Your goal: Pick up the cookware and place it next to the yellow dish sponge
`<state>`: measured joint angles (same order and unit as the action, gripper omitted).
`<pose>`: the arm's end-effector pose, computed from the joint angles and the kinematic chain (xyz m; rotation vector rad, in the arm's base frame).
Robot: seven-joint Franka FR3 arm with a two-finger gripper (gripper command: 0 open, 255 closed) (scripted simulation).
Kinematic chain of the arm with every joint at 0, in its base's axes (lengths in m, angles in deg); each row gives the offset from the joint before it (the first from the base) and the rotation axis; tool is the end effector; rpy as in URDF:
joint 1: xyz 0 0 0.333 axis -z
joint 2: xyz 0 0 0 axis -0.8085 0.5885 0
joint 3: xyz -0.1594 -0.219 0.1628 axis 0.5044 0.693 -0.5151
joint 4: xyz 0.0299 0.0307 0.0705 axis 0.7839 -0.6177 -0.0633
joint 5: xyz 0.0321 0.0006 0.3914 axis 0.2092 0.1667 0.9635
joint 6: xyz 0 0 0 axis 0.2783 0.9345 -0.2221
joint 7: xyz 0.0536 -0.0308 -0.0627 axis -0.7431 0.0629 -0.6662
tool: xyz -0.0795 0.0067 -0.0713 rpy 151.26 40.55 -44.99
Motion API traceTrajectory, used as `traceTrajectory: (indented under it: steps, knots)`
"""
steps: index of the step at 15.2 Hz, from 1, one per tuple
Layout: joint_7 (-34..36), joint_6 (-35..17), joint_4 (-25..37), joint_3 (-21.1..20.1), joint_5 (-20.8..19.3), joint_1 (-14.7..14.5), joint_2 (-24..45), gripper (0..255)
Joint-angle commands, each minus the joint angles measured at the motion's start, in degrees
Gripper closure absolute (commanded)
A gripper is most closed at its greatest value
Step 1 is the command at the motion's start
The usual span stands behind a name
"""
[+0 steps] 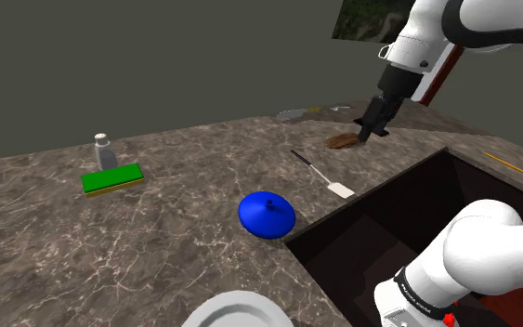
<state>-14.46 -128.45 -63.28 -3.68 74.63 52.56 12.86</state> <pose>0.3013 0.0125 0.5783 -3.0491 -0.0902 0.0201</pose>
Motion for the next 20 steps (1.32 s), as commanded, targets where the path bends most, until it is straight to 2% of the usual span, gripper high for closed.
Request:
traceTrajectory:
  steps: [1, 11, 20]
  knots:
    - [0.00, 0.00, 0.00, 0.00, 0.00, 0.00, 0.00, 0]
    - [-0.80, -21.93, -8.80, 1.49, -3.30, 3.11, 10.87, 0]
    - [-0.72, -41.56, -9.60, 3.38, -5.92, 5.91, 27.46, 0]
